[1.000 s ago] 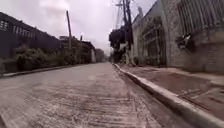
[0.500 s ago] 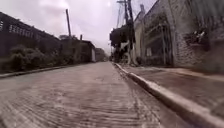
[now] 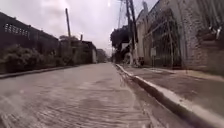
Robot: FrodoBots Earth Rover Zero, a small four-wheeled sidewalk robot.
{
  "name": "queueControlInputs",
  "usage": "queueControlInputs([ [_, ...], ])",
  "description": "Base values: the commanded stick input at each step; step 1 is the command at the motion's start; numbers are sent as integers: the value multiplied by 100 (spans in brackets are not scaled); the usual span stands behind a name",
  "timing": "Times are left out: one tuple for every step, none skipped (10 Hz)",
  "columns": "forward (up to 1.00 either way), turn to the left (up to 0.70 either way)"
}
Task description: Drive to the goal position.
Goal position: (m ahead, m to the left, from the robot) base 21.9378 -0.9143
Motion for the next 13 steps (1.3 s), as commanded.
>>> queueControlInputs([
  [100, 0],
  [100, 0],
  [100, 0],
  [100, 0],
  [100, 0],
  [100, 0],
  [100, 0],
  [100, 0],
  [100, -10],
  [100, -28],
  [100, -40],
  [100, -26],
  [100, -11],
])
